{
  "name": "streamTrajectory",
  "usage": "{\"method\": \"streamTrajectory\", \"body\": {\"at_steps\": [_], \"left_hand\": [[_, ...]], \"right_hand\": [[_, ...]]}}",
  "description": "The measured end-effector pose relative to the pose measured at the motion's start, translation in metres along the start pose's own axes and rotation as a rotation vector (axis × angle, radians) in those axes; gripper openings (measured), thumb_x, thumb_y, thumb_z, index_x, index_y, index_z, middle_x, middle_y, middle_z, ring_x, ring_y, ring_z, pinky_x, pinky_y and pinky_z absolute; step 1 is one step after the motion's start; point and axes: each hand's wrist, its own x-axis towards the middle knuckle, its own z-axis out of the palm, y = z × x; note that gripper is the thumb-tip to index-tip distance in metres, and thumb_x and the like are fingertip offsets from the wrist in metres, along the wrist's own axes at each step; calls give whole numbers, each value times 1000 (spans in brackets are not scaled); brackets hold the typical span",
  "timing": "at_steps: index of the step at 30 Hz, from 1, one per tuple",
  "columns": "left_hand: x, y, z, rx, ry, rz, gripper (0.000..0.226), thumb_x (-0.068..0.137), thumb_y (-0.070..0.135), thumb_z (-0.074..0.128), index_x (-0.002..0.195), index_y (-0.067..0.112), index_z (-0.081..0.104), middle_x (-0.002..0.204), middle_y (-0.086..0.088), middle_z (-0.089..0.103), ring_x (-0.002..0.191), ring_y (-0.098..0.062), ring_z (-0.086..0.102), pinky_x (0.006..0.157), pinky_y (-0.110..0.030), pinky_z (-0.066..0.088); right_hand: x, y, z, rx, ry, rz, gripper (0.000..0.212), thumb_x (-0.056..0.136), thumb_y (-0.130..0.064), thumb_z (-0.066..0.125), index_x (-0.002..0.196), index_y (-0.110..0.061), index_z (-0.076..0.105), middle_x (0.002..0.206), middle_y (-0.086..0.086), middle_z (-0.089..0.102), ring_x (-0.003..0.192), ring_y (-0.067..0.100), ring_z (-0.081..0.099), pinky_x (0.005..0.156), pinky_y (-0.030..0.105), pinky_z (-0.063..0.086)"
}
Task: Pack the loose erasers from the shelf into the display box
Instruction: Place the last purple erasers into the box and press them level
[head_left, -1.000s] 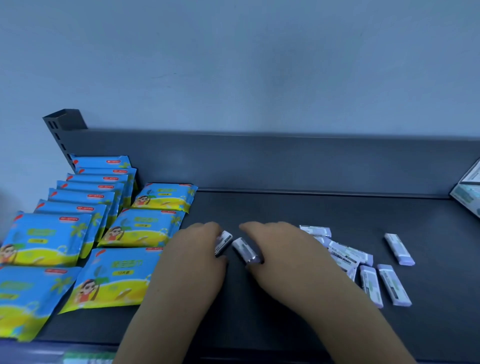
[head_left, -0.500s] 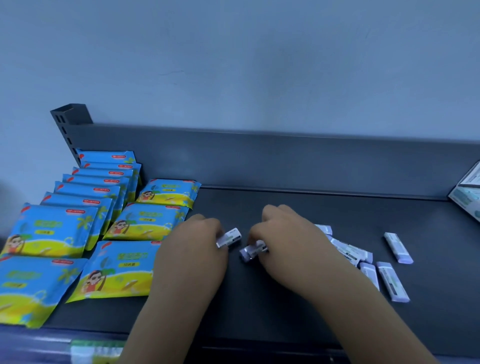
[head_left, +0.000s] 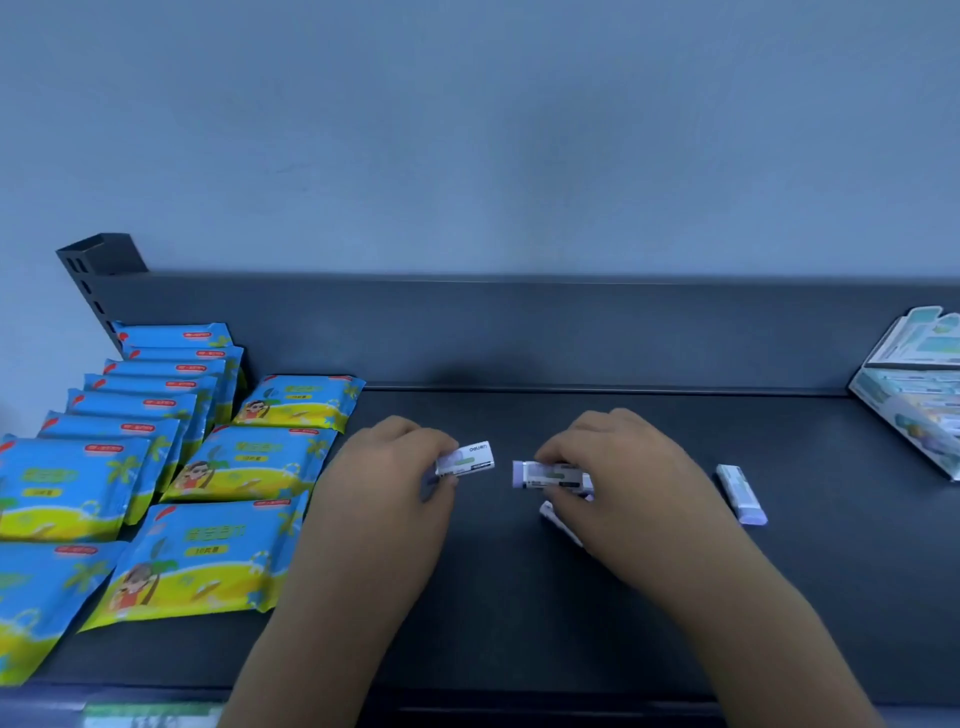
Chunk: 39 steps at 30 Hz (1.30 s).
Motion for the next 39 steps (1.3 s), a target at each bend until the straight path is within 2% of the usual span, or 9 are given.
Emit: {"method": "streamTrajectory", "body": {"at_steps": [5, 10, 13, 16, 24, 31, 36, 39], "left_hand": [[2, 32, 16, -14, -34, 12, 15, 77, 25, 63, 87, 29, 72, 84, 11, 63, 78, -18, 62, 66, -40, 54], [6, 78, 42, -50, -73, -4, 17, 80, 17, 74, 89, 32, 72, 88, 15, 62, 84, -13, 60, 72, -37, 53], [7, 111, 61, -68, -107, 2, 22, 80, 13, 78, 90, 33, 73, 88, 17, 62, 84, -12, 61, 72, -37, 52], [9, 148, 81, -74, -109, 5, 24, 80, 11, 76, 90, 32, 74, 87, 17, 63, 83, -9, 60, 70, -30, 49], [8, 227, 140, -85, -94, 36, 19, 81, 12, 75, 92, 28, 74, 89, 14, 64, 84, -15, 62, 74, -40, 53], [0, 260, 169, -72, -95, 46, 25, 78, 8, 81, 94, 26, 75, 88, 14, 65, 82, -16, 63, 72, -38, 53], [5, 266, 179, -45, -51, 101, 18, 81, 19, 71, 97, 27, 73, 90, 14, 64, 82, -16, 61, 69, -39, 53], [12, 269, 181, -62, -27, 130, 17, 82, 18, 71, 97, 27, 72, 90, 14, 64, 83, -15, 62, 68, -37, 53]], "right_hand": [[-11, 36, -12, 32, 15, 18, 20, 91, -30, 63, 110, -36, 69, 105, -18, 60, 102, 8, 48, 86, 26, 45], [-29, 83, -32, 62, 40, 20, 22, 91, -31, 65, 112, -35, 69, 105, -19, 60, 102, 9, 50, 85, 21, 41], [-42, 119, -43, 72, 56, 27, 20, 91, -28, 63, 109, -33, 70, 103, -14, 62, 101, 12, 53, 85, 26, 45], [-54, 159, -53, 64, 54, 33, 18, 93, -31, 60, 110, -32, 69, 104, -13, 61, 102, 12, 51, 87, 28, 46], [-78, 245, -76, 93, 67, 15, 18, 91, -26, 63, 107, -30, 71, 102, -14, 60, 97, 13, 51, 83, 26, 44], [-91, 287, -84, 155, 75, 27, 17, 91, -24, 65, 104, -30, 72, 98, -14, 60, 96, 13, 53, 81, 30, 48], [-91, 297, -85, 155, 85, 41, 18, 90, -24, 68, 106, -30, 73, 98, -14, 62, 95, 12, 54, 80, 27, 46], [-91, 301, -88, 155, 115, 73, 19, 88, -24, 71, 106, -30, 73, 100, -14, 64, 97, 13, 55, 81, 28, 48]]}}
